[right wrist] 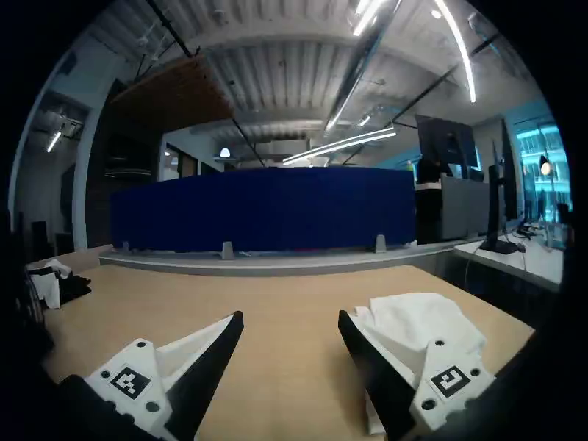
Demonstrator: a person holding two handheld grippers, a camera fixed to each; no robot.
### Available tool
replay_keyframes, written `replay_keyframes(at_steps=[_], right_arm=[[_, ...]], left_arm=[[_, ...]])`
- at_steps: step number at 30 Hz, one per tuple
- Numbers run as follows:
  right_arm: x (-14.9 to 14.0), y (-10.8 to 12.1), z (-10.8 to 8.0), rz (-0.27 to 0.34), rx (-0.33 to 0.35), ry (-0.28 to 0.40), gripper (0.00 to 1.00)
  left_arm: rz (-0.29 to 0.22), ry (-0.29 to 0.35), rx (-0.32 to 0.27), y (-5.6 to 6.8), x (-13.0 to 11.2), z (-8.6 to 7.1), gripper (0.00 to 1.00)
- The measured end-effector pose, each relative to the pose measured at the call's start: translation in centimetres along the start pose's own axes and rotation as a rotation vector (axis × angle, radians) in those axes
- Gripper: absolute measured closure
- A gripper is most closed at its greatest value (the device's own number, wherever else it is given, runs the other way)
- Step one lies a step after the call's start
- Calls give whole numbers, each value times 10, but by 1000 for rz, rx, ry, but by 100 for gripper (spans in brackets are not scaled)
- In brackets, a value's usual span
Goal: Fold towel
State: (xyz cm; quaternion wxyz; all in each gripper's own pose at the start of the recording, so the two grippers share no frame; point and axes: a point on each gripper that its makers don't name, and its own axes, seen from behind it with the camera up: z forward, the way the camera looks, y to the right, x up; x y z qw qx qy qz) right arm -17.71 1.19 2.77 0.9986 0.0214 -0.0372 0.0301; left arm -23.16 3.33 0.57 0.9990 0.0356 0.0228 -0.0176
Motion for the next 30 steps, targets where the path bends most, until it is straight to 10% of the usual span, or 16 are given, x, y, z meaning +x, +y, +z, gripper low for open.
replay_keyframes(at_steps=[30], right_arm=[[-15, -13, -2, -32, -8, 27, 0]], left_arm=[[0, 0, 0, 0, 1, 0, 5]])
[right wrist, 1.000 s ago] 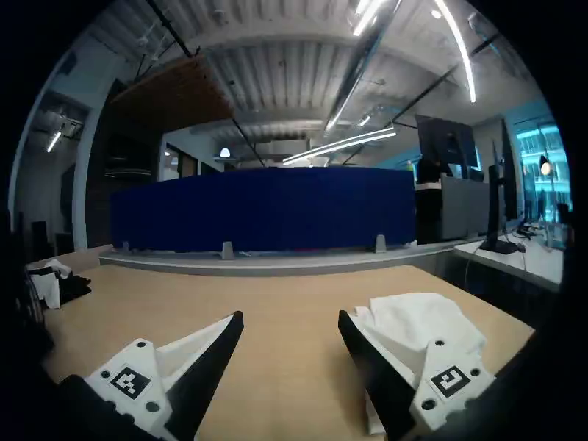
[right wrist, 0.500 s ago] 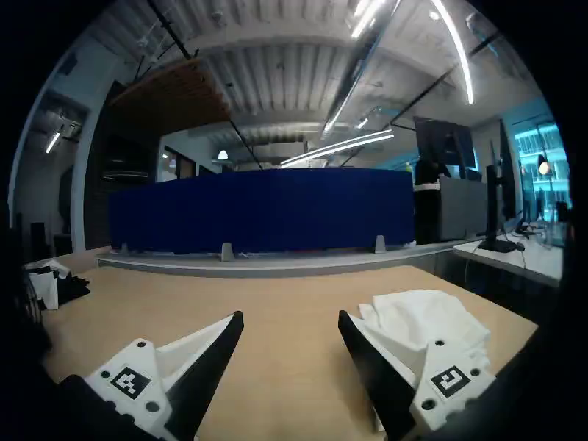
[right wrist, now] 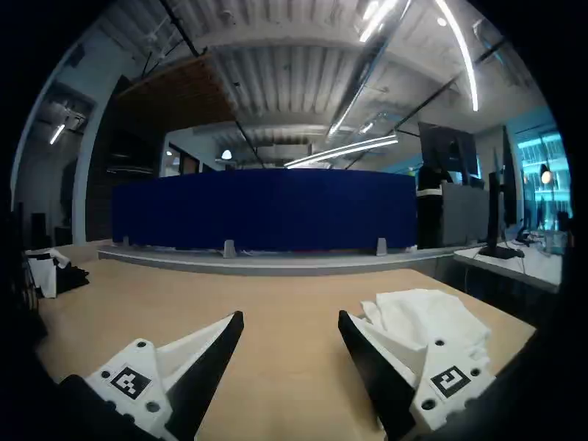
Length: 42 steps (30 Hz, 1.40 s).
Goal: Fold towel
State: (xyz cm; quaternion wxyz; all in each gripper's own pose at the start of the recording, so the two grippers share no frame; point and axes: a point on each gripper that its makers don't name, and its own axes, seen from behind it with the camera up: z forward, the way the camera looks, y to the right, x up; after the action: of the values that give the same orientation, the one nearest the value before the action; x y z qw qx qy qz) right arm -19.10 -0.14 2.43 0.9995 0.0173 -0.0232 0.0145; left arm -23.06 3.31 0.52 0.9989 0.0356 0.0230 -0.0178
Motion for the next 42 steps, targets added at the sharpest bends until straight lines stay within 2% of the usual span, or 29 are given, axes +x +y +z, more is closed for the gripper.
replay_keyframes(at_steps=[8, 42], right_arm=[[6, 1, -2, -1, -3, 28, 0], [4, 2, -1, -2, -1, 27, 0]], left_arm=[[0, 0, 0, 0, -1, 0, 5], [-1, 0, -2, 0, 0, 1, 5]])
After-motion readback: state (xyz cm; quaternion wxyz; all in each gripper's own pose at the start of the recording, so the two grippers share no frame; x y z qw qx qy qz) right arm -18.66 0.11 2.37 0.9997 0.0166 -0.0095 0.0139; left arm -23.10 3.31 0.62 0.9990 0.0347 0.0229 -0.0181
